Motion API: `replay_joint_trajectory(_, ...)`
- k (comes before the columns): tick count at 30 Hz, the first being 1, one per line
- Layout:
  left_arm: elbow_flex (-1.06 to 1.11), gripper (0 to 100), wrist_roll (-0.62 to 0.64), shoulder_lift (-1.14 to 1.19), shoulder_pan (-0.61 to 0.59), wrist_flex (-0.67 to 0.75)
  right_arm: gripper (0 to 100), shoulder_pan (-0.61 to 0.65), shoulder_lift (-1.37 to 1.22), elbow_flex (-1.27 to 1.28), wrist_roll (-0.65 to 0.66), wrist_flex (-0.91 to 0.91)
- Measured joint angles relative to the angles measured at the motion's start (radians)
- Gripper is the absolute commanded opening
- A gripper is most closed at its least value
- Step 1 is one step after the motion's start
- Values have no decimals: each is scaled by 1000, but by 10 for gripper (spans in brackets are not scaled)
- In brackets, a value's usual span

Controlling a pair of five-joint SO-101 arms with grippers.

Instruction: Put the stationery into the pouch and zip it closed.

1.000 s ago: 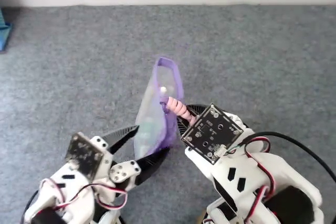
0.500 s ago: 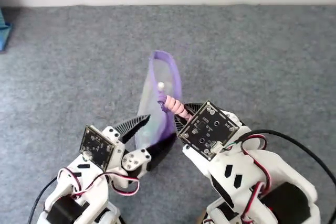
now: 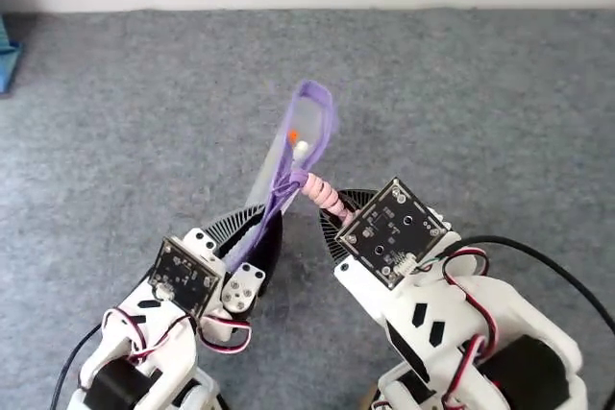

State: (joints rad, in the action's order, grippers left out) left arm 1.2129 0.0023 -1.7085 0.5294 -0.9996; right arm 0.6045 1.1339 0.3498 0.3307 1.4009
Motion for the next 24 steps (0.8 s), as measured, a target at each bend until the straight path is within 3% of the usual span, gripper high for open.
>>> replay_joint_trajectory(8, 0, 197, -9, 0, 0, 2, 8, 84, -2, 25, -2, 0)
replay_joint_trajectory(19, 34, 202, -6, 0, -8, 94, 8, 109, 2, 77, -5, -6)
replay_joint_trajectory(24, 64, 178, -8, 0, -68, 118, 8, 109, 2, 77, -5, -6)
